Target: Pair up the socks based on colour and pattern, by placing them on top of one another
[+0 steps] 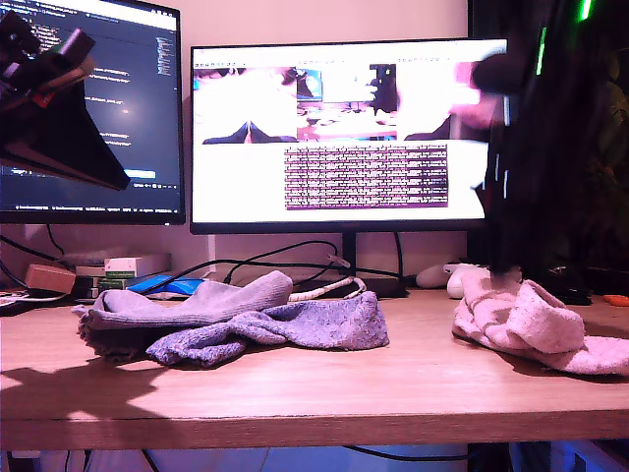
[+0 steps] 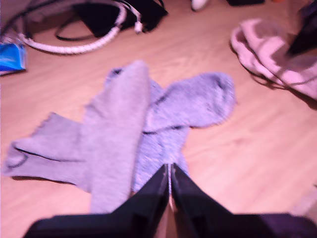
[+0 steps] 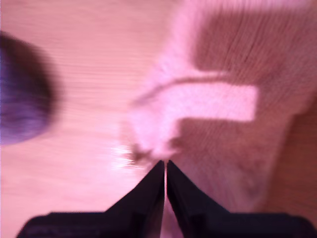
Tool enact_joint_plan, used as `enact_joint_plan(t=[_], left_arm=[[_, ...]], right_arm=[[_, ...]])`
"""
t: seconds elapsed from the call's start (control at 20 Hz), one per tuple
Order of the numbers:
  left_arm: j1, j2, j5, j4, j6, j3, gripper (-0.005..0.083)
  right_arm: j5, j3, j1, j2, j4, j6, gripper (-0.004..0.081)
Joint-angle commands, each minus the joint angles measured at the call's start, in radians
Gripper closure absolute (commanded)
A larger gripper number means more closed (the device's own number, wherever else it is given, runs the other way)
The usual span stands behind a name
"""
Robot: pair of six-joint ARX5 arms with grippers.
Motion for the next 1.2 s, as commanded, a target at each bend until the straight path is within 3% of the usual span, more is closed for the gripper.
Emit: enact_joint_plan(t=[0.0, 0.1, 0.15, 0.3, 0.35, 0.45, 0.6, 0.7, 0.75, 0.8, 0.9, 1.15], left_arm=[[0.035, 0.051, 0.018, 0.013, -0.002, -0.012, 0.0792], [0.070, 0.101, 0.046, 0.021, 0.077, -0.010, 0.0753], [0.078, 0.133, 0.046, 0.038, 0.141, -0.010, 0.0674], [0.077, 0.246, 0.054, 0.083, 0.276, -0.010, 0.0325], [0.077, 0.289, 0.049, 0.096, 0.293, -0.010, 0.0258], [0.072, 0.350, 0.010, 0.114, 0.392, -0.010, 0.0240], [0.063, 0.404, -0.083, 0.181, 0.433, -0.010, 0.0240], [0.053, 0.421, -0.113, 0.232, 0.455, -0.010, 0.0252], [0.050, 0.422, -0.113, 0.238, 0.470, -0.010, 0.0308], [0.045, 0.422, -0.108, 0.237, 0.475, -0.010, 0.0435], [0.031, 0.418, -0.105, 0.220, 0.468, -0.010, 0.0817], [-0.013, 0.404, -0.105, 0.124, 0.432, 0.066, 0.0797]], right_arm=[[-0.044, 0.043, 0.008, -0.015, -0.030, -0.037, 0.0780], [-0.109, 0.058, 0.035, -0.028, -0.041, -0.103, 0.0780], [-0.134, 0.061, 0.052, -0.029, -0.040, -0.137, 0.0780], [-0.149, 0.061, 0.104, -0.028, -0.036, -0.190, 0.0780], [-0.149, 0.061, 0.116, -0.028, -0.030, -0.192, 0.0780], [-0.148, 0.061, 0.128, -0.028, -0.027, -0.209, 0.0780], [-0.148, 0.061, 0.129, -0.028, -0.026, -0.209, 0.0780], [-0.148, 0.061, 0.129, -0.028, -0.026, -0.209, 0.0780], [-0.148, 0.061, 0.129, -0.028, -0.026, -0.209, 0.0780], [-0.148, 0.061, 0.129, -0.028, -0.024, -0.209, 0.0780], [-0.148, 0.061, 0.129, -0.028, -0.023, -0.209, 0.0780], [-0.149, 0.061, 0.129, -0.028, -0.029, -0.209, 0.0780]])
